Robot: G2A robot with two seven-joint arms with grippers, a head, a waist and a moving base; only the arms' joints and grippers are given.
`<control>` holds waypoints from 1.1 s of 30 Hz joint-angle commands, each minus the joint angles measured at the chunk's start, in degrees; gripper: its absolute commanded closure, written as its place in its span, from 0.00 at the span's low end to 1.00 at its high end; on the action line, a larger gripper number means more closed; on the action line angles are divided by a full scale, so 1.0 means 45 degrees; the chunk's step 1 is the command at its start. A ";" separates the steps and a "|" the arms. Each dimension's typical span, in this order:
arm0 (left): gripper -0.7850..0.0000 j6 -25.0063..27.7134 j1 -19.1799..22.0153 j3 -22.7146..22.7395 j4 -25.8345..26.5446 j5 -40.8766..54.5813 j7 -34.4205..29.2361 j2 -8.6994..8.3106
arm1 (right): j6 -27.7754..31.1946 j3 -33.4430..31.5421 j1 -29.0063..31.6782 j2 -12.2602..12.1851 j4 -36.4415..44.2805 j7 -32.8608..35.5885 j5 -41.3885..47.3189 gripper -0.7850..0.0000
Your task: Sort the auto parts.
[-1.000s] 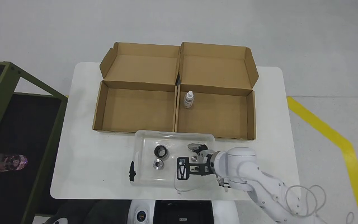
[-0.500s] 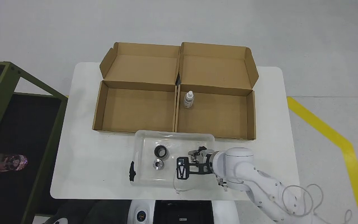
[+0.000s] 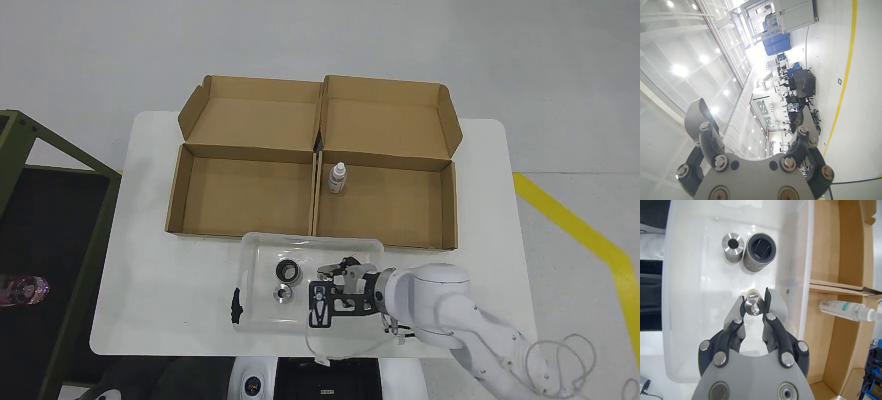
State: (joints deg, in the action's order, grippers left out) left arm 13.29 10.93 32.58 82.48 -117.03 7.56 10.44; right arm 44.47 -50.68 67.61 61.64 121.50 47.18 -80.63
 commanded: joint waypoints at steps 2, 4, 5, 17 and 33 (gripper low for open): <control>0.00 0.0000 0.0000 0.0000 0.0000 0.0000 0.0000 0.0000 | 0.0046 -0.0302 0.0100 -0.0056 0.0520 -0.0780 -0.0112 1.00; 0.00 0.0000 0.0000 0.0000 0.0000 0.0000 0.0000 0.0000 | 0.0043 -0.0556 0.0194 -0.0094 0.0789 -0.1351 -0.0036 1.00; 0.00 0.0000 0.0000 0.0000 0.0000 0.0000 0.0000 0.0000 | 0.0050 -0.0707 0.0219 -0.0116 0.0910 -0.1542 -0.0053 1.00; 0.00 0.0000 0.0000 0.0000 0.0000 0.0000 0.0000 0.0000 | -0.0311 -0.2429 0.0426 -0.0254 0.0839 -0.4809 0.0935 1.00; 0.00 0.0000 0.0000 0.0000 0.0000 0.0000 0.0000 0.0000 | -0.0327 -0.4142 -0.0094 -0.0392 -0.0871 -0.5286 0.2466 1.00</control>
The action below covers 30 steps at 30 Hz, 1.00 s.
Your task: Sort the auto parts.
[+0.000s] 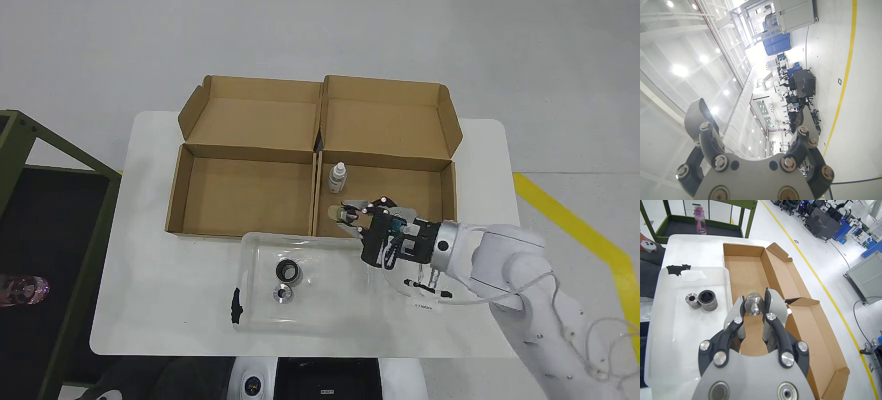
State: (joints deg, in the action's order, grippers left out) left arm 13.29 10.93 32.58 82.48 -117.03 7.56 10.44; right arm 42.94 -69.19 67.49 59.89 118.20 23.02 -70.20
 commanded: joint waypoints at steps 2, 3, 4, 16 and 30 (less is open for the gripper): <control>0.00 0.0000 0.0000 0.0000 0.0000 0.0000 0.0000 0.0000 | 0.0055 -0.0090 -0.0276 -0.0006 -0.0443 0.0310 0.0402 1.00; 0.00 0.0000 0.0000 0.0000 0.0000 0.0000 0.0000 0.0000 | 0.0095 -0.0096 -0.0391 -0.0007 -0.0623 0.0437 0.0544 1.00; 0.00 0.0000 0.0000 0.0000 0.0000 0.0000 0.0000 0.0000 | 0.0147 -0.0094 -0.0529 -0.0008 -0.0813 0.0589 0.0654 1.00; 0.00 0.0000 0.0000 0.0000 0.0000 0.0000 0.0000 0.0000 | 0.0732 0.1068 -0.2613 0.0134 -0.3620 0.2302 0.0755 1.00; 0.00 0.0000 0.0000 0.0000 0.0000 0.0000 0.0000 0.0000 | 0.0373 0.3121 -0.5172 0.0642 -0.6774 0.3928 0.0587 1.00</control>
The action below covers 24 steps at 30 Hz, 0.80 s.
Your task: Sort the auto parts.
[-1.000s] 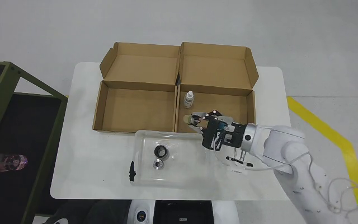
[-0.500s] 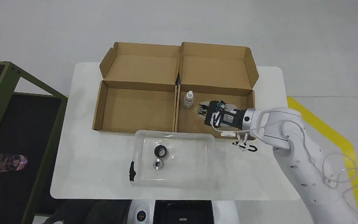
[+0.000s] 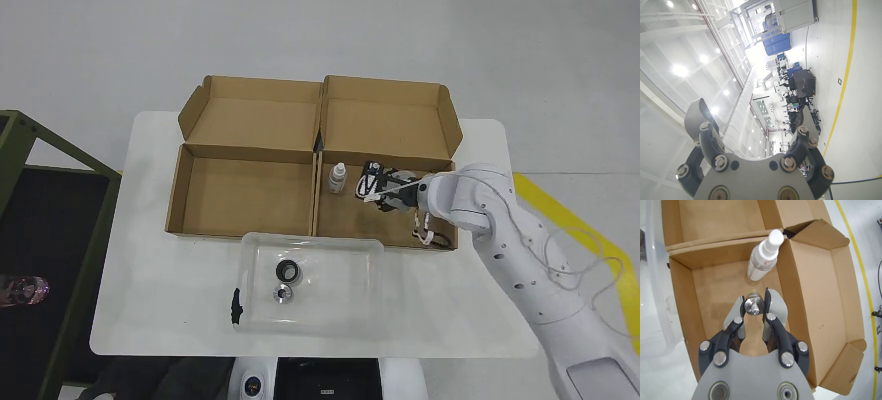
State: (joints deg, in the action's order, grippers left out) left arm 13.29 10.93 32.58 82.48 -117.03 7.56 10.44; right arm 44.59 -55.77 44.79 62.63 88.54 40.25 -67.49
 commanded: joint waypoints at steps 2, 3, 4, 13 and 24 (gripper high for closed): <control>0.00 0.0000 0.0000 0.0000 0.0000 0.0000 0.0000 0.0000 | -0.0051 0.0403 -0.0355 0.0114 -0.0566 0.0205 0.0019 1.00; 0.00 0.0000 0.0000 0.0000 0.0000 0.0000 0.0000 0.0000 | -0.0072 0.0538 -0.0457 0.0156 -0.0754 0.0229 0.0026 1.00; 0.00 0.0000 0.0000 0.0000 0.0000 0.0000 0.0000 0.0000 | -0.0101 0.0673 -0.0553 0.0198 -0.0946 0.0262 0.0021 1.00; 0.00 0.0000 0.0000 0.0000 0.0000 0.0000 0.0000 0.0000 | -0.0449 0.1576 -0.1187 0.0523 -0.2143 0.0202 -0.0234 0.97; 0.00 0.0000 0.0000 0.0000 0.0000 0.0000 0.0000 0.0000 | -0.0673 0.2022 -0.1587 0.0794 -0.2642 -0.0125 -0.0091 0.64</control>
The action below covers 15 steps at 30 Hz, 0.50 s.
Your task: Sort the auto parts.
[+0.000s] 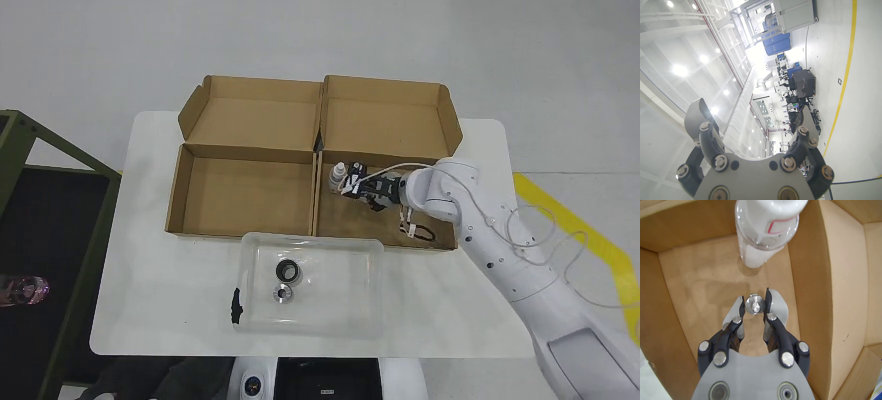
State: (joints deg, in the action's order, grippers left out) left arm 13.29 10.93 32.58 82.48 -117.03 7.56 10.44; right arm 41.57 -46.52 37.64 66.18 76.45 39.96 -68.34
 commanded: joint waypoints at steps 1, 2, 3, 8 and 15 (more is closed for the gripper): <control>0.00 0.0000 0.0000 0.0000 0.0000 0.0000 0.0000 0.0000 | 0.0008 -0.0095 0.0021 -0.0001 0.0089 -0.0108 0.0201 0.63; 0.00 0.0000 0.0000 0.0000 0.0000 0.0000 0.0000 0.0000 | 0.0001 -0.0177 0.0038 -0.0017 0.0174 -0.0133 0.0248 0.62; 0.00 0.0000 0.0000 0.0000 0.0000 0.0000 0.0000 0.0000 | 0.0001 -0.0279 0.0092 -0.0041 0.0270 -0.0180 0.0324 0.62; 0.00 0.0000 0.0000 0.0000 0.0000 0.0000 0.0000 0.0000 | 0.0212 -0.1088 0.0581 -0.0272 0.1008 -0.0378 0.0876 0.60; 0.00 0.0000 0.0000 0.0000 0.0000 0.0000 0.0000 0.0000 | 0.0488 -0.2381 0.1860 -0.0680 0.2852 -0.0719 0.1578 0.56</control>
State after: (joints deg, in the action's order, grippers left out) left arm 13.29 10.93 32.58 82.48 -117.03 7.56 10.44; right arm 43.62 -56.50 45.05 63.34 87.85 37.06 -61.75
